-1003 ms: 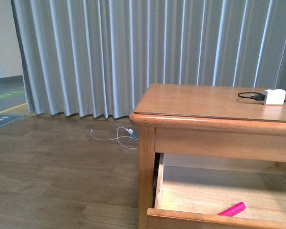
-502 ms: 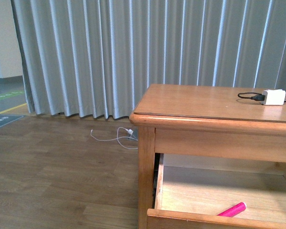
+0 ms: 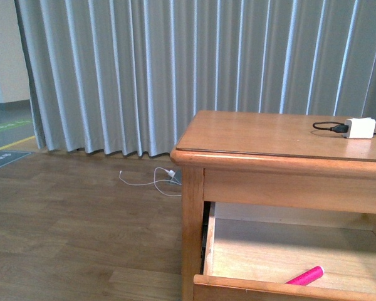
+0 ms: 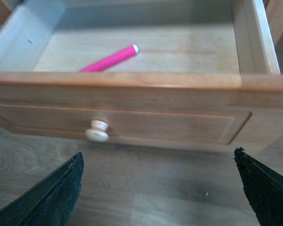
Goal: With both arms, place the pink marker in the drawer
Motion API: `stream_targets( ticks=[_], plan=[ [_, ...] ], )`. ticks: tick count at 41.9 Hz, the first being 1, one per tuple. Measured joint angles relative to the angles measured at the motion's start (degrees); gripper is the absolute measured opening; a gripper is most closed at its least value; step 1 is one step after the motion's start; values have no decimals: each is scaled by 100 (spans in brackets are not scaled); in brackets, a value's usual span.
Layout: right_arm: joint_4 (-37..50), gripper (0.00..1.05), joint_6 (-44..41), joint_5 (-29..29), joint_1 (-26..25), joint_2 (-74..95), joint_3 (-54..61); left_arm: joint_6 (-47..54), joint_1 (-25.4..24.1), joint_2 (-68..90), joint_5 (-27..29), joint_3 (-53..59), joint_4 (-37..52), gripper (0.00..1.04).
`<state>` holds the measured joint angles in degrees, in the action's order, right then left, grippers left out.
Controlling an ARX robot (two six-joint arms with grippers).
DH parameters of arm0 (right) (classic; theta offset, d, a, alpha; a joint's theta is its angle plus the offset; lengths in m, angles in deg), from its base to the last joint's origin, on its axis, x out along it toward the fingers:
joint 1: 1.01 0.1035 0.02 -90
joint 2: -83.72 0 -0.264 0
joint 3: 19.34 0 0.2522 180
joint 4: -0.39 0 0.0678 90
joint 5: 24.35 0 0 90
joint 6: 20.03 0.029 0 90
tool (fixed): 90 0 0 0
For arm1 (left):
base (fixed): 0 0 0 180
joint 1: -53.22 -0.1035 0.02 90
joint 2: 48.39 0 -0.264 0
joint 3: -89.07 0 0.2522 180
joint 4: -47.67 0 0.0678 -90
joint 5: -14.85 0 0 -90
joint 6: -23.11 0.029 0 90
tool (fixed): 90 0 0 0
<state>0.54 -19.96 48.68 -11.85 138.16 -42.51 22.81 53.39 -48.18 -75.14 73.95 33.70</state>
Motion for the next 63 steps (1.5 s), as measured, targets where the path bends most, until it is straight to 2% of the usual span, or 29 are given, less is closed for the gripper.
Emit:
stream_targets(
  ticks=[6, 10, 25, 35, 46, 63],
  plan=[
    [120, 96, -35, -63, -120, 1290, -498, 0, 0, 0, 0, 0, 0, 82],
    [317, 96, -33, -11, -59, 2192, -890, 4, 0, 0, 0, 0, 0, 100],
    [1322, 96, 74, 848, 597, 4037, -1781, 7, 0, 0, 0, 0, 0, 99],
    [2452, 96, 481, 1255, 1010, 5064, -2485, 4, 0, 0, 0, 0, 0, 99],
    [4253, 96, 575, 1637, 1239, 6186, -3191, 4, 0, 0, 0, 0, 0, 99],
    [4728, 96, 680, 1843, 1274, 6743, -3703, 4, 0, 0, 0, 0, 0, 99]
  ],
)
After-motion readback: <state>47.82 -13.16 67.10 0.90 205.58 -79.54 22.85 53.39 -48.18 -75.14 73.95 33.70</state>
